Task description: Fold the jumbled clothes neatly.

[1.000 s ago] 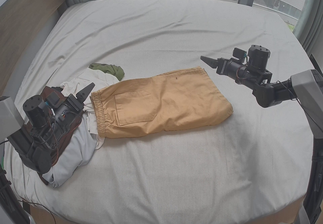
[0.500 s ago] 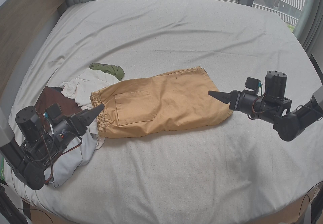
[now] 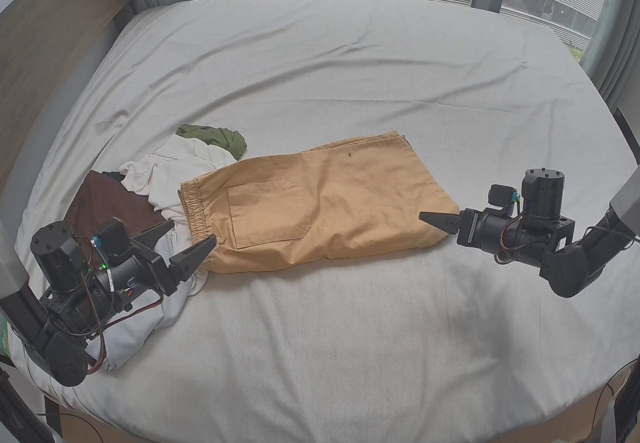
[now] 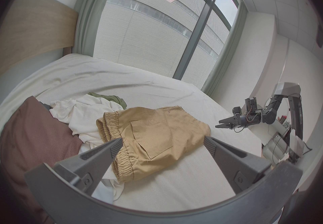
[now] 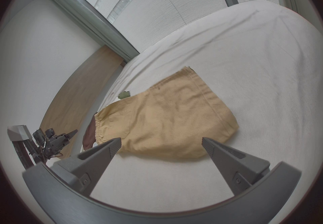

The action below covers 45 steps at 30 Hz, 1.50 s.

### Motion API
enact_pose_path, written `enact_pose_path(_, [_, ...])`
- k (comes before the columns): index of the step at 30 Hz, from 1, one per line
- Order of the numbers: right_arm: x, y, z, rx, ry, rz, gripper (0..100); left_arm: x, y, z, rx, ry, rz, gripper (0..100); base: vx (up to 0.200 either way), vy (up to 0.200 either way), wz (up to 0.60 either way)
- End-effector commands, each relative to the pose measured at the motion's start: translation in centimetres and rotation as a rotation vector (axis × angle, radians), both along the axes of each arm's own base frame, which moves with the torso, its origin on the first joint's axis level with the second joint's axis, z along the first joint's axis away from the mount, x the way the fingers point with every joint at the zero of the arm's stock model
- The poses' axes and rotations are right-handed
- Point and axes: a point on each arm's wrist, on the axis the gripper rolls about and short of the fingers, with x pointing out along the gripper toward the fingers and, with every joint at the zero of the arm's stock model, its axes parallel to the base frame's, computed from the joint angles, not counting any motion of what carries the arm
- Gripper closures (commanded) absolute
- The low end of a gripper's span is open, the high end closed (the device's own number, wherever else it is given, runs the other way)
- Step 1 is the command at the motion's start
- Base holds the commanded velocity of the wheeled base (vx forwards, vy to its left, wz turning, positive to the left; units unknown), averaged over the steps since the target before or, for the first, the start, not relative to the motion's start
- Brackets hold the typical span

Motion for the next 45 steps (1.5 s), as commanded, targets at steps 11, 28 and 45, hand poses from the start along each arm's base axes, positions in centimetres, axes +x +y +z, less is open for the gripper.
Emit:
enact_pose_path(11, [2.4,-0.2,-4.6,0.010,0.123,-0.044,0,0.3,0.0,-0.7,0.001,0.031,0.001,0,0.000,0.000,0.00])
enact_pose_path(28, [5.6,4.1,-9.6,0.123,0.067,-0.067,0,0.3,0.3,-0.7,0.000,0.030,0.013,0,0.000,0.000,0.00])
enact_pose_path(45, [6.4,5.3,-9.4,0.177,-0.055,-0.065,0,0.4,0.4,-0.6,-0.001,0.026,0.018,0,0.000,0.000,0.00])
